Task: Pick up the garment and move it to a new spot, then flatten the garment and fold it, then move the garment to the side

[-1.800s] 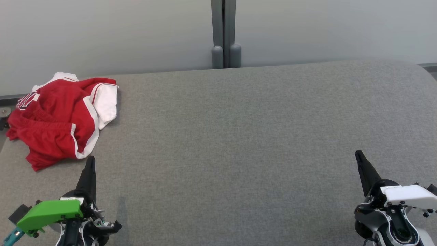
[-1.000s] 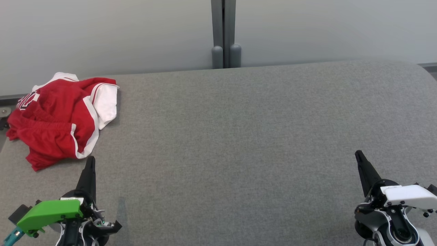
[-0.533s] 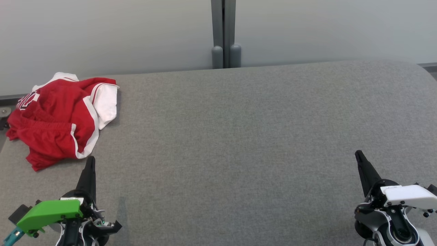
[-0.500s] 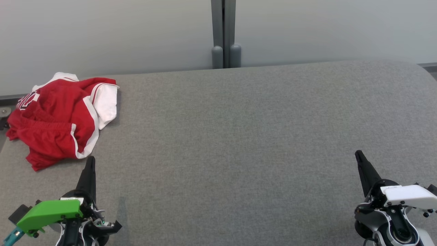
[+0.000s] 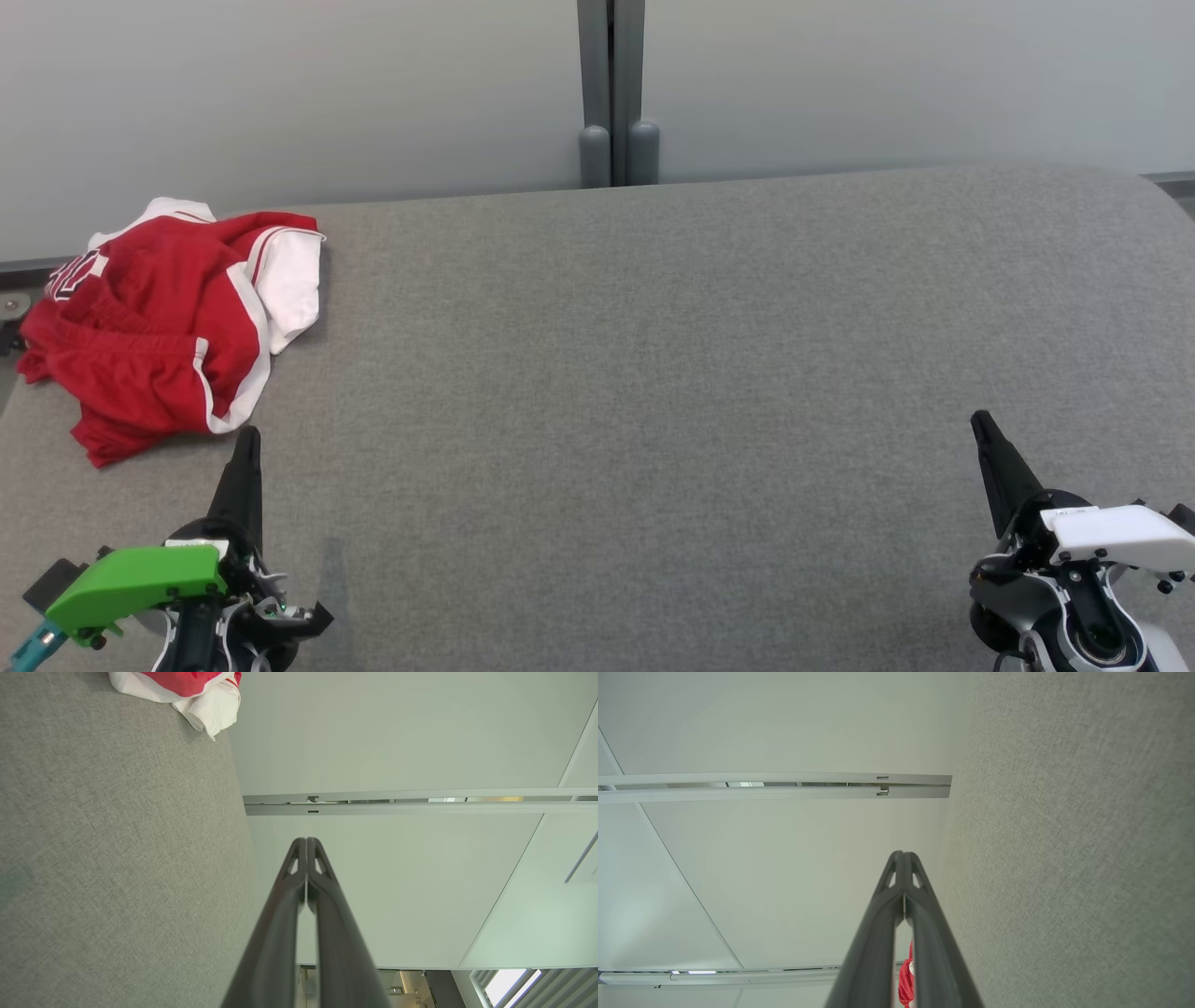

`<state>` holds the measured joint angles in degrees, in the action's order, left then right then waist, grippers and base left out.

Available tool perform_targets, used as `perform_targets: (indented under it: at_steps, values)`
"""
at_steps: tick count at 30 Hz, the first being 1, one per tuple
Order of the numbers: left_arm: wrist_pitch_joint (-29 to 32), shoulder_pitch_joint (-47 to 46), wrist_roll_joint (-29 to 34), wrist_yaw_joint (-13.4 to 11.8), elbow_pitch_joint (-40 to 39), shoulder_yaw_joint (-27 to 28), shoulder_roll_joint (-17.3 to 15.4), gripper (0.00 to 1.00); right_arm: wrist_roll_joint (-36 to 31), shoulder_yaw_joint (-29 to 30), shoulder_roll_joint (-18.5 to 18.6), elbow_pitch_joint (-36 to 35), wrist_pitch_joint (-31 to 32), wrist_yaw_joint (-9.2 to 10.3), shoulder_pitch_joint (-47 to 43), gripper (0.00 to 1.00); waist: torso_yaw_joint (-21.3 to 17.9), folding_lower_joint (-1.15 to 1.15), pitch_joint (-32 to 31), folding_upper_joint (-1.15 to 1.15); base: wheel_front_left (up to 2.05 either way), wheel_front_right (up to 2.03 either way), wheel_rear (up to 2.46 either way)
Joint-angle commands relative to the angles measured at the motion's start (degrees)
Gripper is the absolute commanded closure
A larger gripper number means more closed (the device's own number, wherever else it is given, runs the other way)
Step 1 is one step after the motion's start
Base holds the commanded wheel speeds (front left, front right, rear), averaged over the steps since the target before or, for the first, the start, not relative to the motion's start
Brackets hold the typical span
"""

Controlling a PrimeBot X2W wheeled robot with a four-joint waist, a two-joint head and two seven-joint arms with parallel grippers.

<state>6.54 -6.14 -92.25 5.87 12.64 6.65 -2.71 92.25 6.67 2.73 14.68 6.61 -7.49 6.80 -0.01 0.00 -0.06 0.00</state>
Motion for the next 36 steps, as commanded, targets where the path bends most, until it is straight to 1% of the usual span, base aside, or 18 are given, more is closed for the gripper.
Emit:
perform_targets:
  at_steps: [1,2,6,13,19,23,29,36]
  values:
    - [0.2,-0.6,-0.2,0.1,-0.2,0.1,-0.3,1.0,0.1,0.1,0.3,-0.2,0.2,0.0,0.4,1.0,0.0,0.0,0.0,0.0,0.0,0.0,0.0]
    - [0.0,0.0,0.0,0.0,0.0,0.0,0.0,0.0,0.0,0.0,0.0,0.0,0.0,0.0,0.0,0.0,0.0,0.0,0.0,0.0,0.0,0.0,0.0]
    - [-0.1,1.3,0.0,0.0,1.8,-0.3,0.3,0.0,0.0,-0.2,-0.6,1.6,-0.1,0.01,-1.5,0.0,0.0,0.0,0.0,0.0,0.0,0.0,0.0]
    - [-2.2,1.8,1.2,0.2,1.3,-2.3,0.3,0.0,-0.9,-1.4,-0.5,1.2,-2.2,0.01,-2.0,0.0,0.0,0.0,0.0,0.0,0.0,0.0,0.0]
    - [-3.9,1.9,3.6,0.3,0.7,-3.3,0.2,0.0,-4.0,-1.3,-0.4,0.9,-3.8,0.01,-2.1,0.0,0.0,0.0,0.1,0.0,0.0,0.0,0.0]
    - [-4.9,1.8,6.5,0.3,0.2,-3.6,0.2,0.0,-8.3,-0.8,-0.4,0.1,-4.9,0.01,-2.0,0.0,-0.1,0.0,0.1,0.0,0.0,0.0,0.0]
    - [-6.3,1.5,12.3,-0.2,-1.2,-4.0,0.2,0.0,-16.7,-0.4,-0.3,-2.2,-6.3,0.01,-2.0,0.0,-0.1,0.0,0.1,0.0,0.0,0.0,0.0]
    - [-7.9,1.5,21.4,-1.0,-2.6,-5.3,0.1,0.0,-26.2,-0.9,-0.2,-4.5,-7.9,0.0,-2.3,0.0,-0.2,0.0,0.2,0.0,0.0,0.0,0.0]
